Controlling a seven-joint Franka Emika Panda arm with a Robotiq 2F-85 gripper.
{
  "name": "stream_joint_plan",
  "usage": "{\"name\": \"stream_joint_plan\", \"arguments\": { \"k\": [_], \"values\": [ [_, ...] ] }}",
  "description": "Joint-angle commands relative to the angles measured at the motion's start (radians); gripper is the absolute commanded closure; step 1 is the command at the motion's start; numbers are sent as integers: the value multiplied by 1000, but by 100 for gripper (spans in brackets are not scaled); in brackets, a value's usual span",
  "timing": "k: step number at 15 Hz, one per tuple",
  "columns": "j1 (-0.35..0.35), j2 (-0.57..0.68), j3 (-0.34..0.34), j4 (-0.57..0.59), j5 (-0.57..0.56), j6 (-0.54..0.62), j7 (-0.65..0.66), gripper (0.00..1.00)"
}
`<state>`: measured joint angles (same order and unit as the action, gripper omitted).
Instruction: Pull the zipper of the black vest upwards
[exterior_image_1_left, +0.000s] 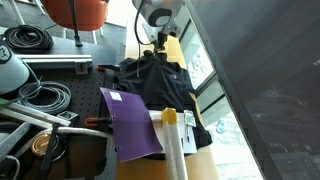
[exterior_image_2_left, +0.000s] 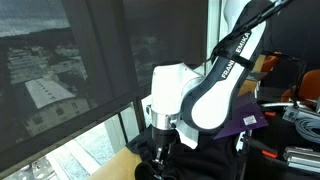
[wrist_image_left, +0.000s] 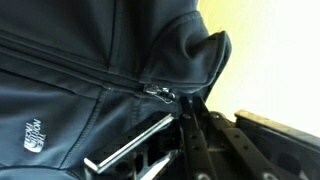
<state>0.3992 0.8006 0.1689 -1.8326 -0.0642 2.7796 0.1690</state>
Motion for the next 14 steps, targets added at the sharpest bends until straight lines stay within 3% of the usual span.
{"name": "stream_joint_plan", "arguments": {
  "k": [1, 8, 14],
  "values": [
    [-2, 13, 50, 47, 29, -10, -32, 98],
    [-7, 9, 78, 32, 21, 8, -82, 98],
    [-43, -24, 50, -33, 9, 31, -124, 98]
  ]
}}
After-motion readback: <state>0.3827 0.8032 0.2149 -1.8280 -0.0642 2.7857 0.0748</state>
